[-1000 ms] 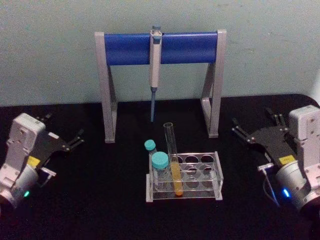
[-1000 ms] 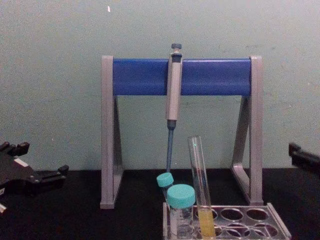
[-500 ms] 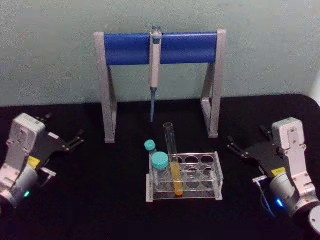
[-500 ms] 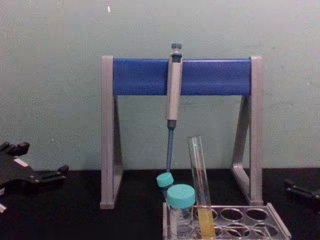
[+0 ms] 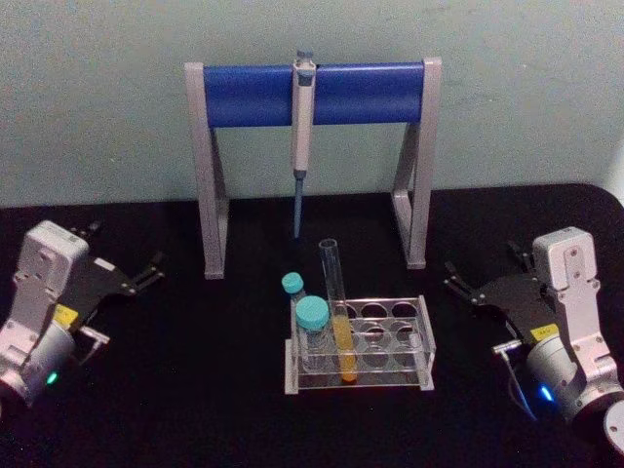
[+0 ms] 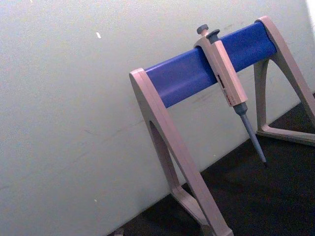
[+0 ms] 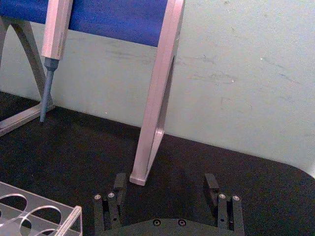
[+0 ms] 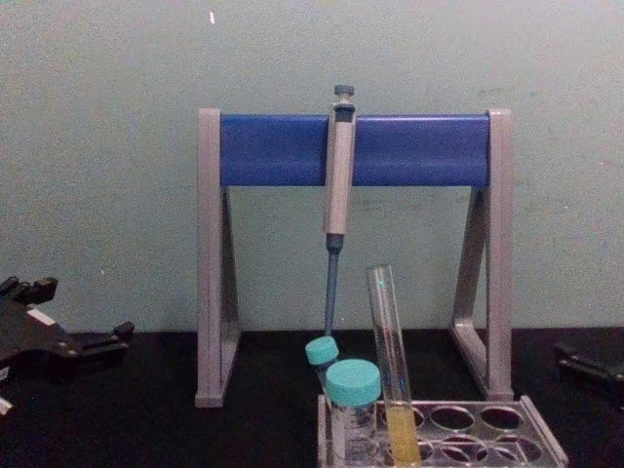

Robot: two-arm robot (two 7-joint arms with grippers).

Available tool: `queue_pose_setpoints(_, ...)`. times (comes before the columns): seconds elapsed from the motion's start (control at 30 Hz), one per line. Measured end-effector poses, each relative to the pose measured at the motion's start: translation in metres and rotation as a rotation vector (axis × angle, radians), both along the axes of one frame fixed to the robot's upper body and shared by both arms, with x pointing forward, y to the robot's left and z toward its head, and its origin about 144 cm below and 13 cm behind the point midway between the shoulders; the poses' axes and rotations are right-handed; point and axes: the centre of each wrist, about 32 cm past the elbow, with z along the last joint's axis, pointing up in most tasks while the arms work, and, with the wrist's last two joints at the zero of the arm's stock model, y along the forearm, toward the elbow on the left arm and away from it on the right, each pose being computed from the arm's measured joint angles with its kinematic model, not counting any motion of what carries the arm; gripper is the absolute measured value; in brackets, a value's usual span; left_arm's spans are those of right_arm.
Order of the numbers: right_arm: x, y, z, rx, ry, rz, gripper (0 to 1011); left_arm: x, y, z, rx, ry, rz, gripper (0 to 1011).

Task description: Pick up the test tube from the test tube rack, shake it, then place it back into the test tube rack.

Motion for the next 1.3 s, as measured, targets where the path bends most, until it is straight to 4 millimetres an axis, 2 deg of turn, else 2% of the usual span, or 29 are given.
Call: queue_pose_setpoints(1.3, -0.0001, -0.0002, 0.001, 0.003, -0.006, 0.001, 1000, 0.0, 0.0, 0.0, 0.0, 0.0, 0.0, 1001)
